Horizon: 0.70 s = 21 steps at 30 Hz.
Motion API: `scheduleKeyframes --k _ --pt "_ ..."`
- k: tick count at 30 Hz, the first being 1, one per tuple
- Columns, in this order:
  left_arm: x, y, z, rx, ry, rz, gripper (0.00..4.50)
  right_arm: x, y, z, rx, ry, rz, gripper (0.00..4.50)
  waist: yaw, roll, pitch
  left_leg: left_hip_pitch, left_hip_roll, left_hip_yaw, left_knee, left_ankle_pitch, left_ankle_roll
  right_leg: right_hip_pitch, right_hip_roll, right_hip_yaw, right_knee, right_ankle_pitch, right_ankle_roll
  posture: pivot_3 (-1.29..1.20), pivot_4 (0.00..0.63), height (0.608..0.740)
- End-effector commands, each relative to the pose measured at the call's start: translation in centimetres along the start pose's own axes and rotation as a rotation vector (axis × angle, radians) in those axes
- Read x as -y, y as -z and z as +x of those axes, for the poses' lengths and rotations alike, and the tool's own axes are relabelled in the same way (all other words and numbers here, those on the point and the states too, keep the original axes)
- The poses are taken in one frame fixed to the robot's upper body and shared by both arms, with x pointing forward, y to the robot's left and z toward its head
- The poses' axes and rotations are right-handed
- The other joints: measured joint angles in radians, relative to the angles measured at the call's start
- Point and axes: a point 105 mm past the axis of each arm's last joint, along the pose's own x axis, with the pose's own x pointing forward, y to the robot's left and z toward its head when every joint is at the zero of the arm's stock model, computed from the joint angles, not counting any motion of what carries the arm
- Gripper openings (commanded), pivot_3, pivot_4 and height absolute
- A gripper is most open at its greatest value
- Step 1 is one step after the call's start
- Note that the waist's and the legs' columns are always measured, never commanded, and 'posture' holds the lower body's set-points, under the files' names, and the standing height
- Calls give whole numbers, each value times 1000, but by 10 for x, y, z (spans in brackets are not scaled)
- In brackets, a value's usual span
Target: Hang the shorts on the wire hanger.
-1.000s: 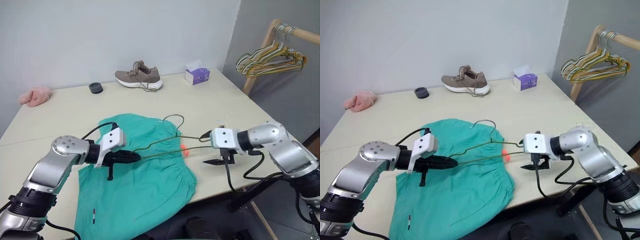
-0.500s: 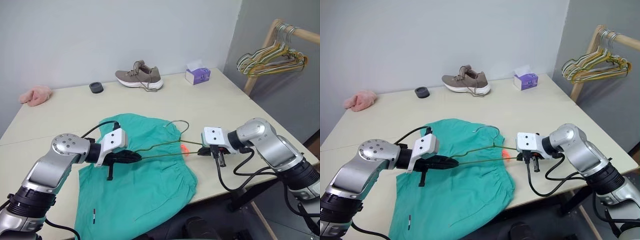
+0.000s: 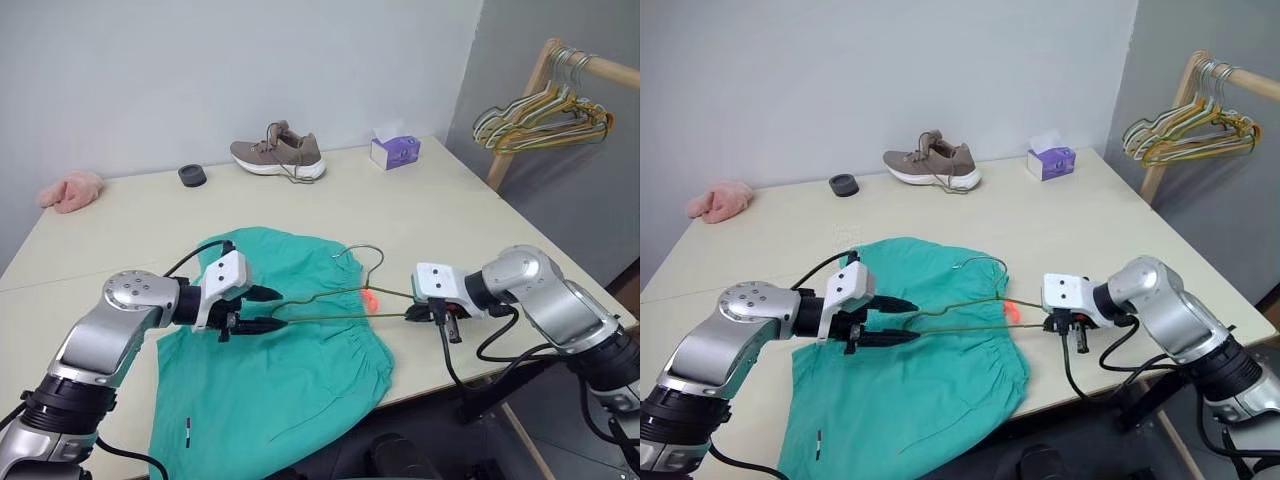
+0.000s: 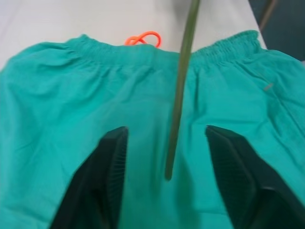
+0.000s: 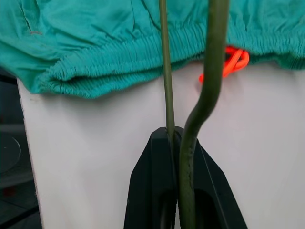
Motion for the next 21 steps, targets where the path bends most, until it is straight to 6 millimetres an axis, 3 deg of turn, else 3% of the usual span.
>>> scheduleKeyframes --k 1,4,8,13,21 --pt "-29 -5 -19 59 -181 -6 3808 3 3 -19 25 52 59 0 0 0 0 0 0 0 0 0 0 0 0 0 0 0 0 -290 0 740" --pt "-49 2 -38 73 -302 -57 3808 -4 20 -27 21 64 172 0 0 -1 -1 0 0 -1 0 0 0 0 0 -1 0 0 0 -300 0 740" --pt "-55 13 -50 75 -354 -104 3808 -14 44 -37 23 97 346 0 -1 -1 -1 0 0 0 0 0 0 0 0 -1 0 0 0 -311 0 740" --pt "-44 25 -45 45 -310 -146 4476 -27 68 -47 33 146 557 0 -2 -1 -1 0 0 0 0 0 0 0 -1 0 0 0 0 -321 0 740" --pt "-26 19 -36 53 -182 -114 4476 -36 85 -47 44 179 776 0 -5 -1 -2 0 0 1 2 0 0 1 -1 0 0 -3 5 -336 0 740"
